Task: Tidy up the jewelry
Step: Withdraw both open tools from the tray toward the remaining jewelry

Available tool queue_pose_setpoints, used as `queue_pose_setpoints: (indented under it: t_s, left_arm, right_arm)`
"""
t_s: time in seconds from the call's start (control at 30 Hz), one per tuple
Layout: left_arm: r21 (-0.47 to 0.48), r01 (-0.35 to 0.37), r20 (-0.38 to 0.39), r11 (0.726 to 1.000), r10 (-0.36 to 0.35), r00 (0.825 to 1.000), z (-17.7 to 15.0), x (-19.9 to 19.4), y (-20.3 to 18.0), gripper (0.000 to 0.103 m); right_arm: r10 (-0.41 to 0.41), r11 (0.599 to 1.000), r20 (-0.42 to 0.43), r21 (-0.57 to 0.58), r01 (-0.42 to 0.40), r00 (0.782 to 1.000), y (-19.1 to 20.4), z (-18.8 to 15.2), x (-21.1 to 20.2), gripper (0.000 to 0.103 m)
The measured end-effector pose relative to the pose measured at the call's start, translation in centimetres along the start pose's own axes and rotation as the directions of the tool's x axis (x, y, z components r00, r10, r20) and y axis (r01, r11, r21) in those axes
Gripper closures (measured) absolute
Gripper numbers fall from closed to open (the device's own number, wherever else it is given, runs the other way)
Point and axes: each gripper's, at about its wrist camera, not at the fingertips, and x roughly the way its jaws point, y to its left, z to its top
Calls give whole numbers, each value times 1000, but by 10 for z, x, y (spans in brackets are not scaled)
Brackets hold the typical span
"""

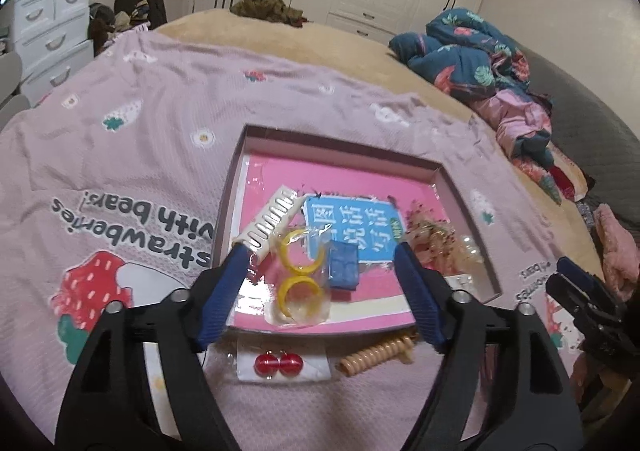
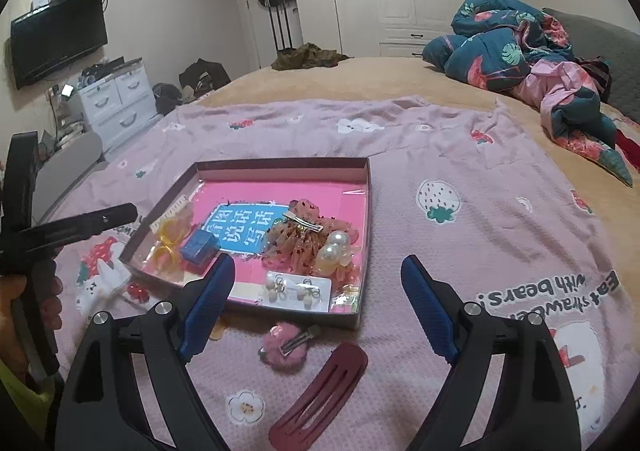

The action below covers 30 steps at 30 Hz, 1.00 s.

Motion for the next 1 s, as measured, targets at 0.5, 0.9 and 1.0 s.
queue_pose_setpoints:
  t_s: [0.5, 0.9, 1.0]
  left_arm:
    - [-11, -16, 67, 1000, 17, 998, -15, -53, -2, 10]
    - [12, -47, 40, 999, 47, 998, -42, -66, 2, 10]
    - [13, -58, 27, 998, 58, 998, -49, -65, 5, 10]
  right_arm:
    - [31, 998, 35, -48, -29, 999, 15, -8, -44, 19]
    - [57, 996, 9, -61, -57, 998, 29, -24, -49, 17]
    - [61, 996, -13, -60, -62, 998, 32, -31, -43, 17]
